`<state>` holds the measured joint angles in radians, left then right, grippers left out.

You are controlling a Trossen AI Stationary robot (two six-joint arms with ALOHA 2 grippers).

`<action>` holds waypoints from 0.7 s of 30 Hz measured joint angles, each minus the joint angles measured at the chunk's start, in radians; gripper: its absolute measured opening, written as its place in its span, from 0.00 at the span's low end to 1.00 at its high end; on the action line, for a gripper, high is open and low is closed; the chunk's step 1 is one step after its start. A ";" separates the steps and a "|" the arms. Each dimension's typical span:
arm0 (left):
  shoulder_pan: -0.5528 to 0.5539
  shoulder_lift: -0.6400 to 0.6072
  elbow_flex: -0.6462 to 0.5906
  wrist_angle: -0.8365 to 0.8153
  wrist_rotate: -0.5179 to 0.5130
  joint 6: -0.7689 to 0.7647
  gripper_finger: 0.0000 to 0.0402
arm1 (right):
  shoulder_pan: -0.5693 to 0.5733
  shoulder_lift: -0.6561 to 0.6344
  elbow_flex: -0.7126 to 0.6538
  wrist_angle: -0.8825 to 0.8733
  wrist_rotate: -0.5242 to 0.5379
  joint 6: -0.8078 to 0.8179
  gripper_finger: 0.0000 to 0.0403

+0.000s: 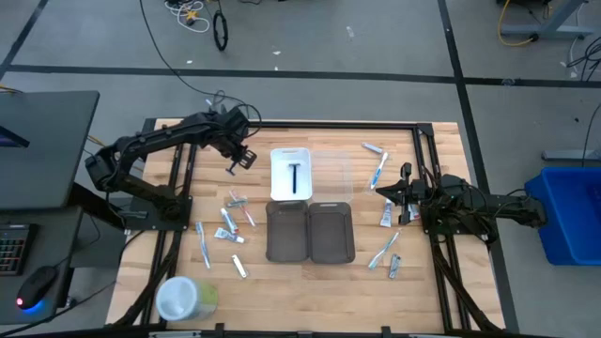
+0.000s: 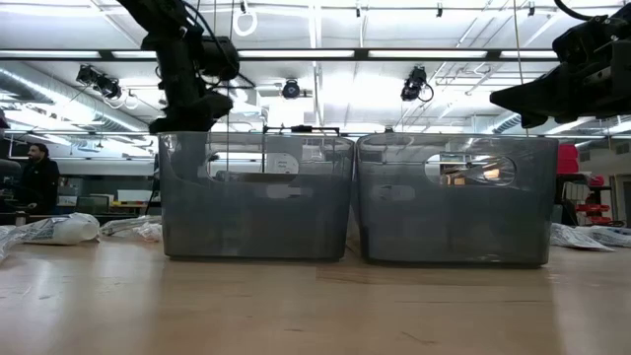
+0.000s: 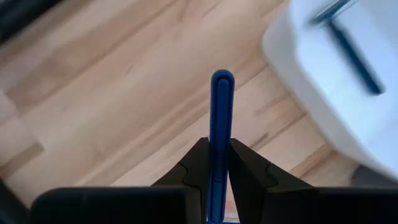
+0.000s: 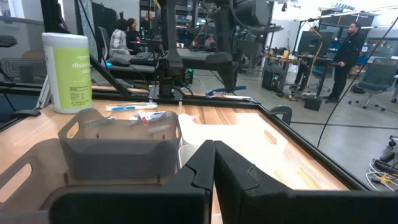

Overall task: Pick & Place Travel size toiletries
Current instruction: Put the blue razor into the white bin

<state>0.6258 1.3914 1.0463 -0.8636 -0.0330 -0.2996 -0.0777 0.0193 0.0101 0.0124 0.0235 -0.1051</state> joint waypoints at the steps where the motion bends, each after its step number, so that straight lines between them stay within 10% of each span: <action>1: -0.006 0.000 0.014 0.005 0.000 0.000 0.13 | 0.000 0.000 0.000 0.000 0.000 0.000 0.03; 21: -0.062 0.000 0.152 0.084 -0.004 -0.014 0.13 | 0.000 0.000 0.000 0.000 0.000 0.000 0.03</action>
<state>0.5635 1.3914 1.1988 -0.7794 -0.0372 -0.3139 -0.0777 0.0193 0.0099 0.0124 0.0235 -0.1051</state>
